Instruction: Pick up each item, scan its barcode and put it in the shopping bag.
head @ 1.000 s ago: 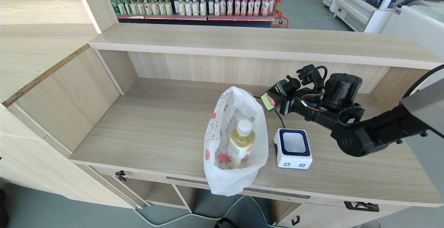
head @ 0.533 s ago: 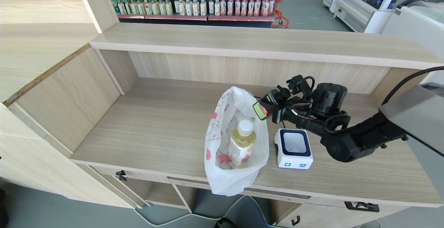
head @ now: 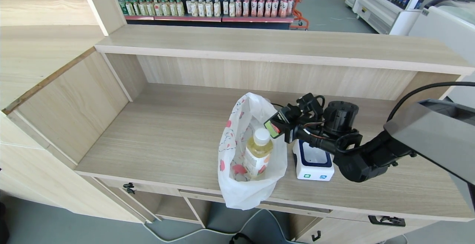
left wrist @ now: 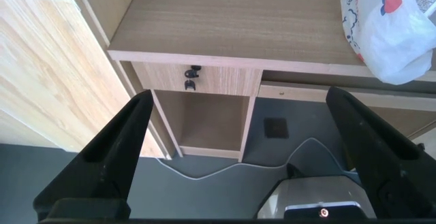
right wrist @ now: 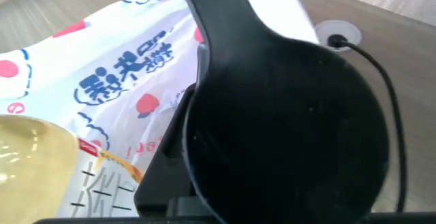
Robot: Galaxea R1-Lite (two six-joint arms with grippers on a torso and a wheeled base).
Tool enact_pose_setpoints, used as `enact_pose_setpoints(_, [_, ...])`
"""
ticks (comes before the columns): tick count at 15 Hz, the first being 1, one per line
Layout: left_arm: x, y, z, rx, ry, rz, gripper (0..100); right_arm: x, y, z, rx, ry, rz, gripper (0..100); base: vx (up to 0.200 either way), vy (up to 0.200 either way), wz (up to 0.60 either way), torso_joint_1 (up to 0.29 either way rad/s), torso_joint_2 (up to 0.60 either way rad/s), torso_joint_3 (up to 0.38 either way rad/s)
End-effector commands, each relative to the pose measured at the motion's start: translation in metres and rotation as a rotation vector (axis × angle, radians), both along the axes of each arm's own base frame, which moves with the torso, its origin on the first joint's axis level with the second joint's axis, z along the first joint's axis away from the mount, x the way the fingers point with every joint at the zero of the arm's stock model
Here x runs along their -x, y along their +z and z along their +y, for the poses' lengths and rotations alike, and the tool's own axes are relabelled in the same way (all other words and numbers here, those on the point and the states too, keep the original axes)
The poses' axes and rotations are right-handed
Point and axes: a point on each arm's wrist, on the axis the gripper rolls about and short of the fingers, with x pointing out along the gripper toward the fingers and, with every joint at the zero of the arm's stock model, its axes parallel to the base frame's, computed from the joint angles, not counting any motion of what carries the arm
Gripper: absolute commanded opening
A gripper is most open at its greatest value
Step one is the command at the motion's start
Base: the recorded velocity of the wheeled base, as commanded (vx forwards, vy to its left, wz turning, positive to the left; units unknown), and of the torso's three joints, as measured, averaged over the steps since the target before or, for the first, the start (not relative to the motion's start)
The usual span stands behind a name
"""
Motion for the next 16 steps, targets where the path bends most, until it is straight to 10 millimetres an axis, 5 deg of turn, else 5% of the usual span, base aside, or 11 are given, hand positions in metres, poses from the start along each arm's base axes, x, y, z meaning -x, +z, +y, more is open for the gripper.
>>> enact_pose_setpoints(1, [0.0,0.0,0.0,0.0,0.0,0.0,100,-0.002,-0.012,0.007,0.006,0.02,0.012,0,0.0,0.0,0.0,0.0,0.0,0.0])
enact_pose_setpoints(16, [0.0,0.0,0.0,0.0,0.0,0.0,100,-0.021,-0.04,0.034,0.006,0.085,0.005,0,0.0,0.0,0.0,0.0,0.0,0.0])
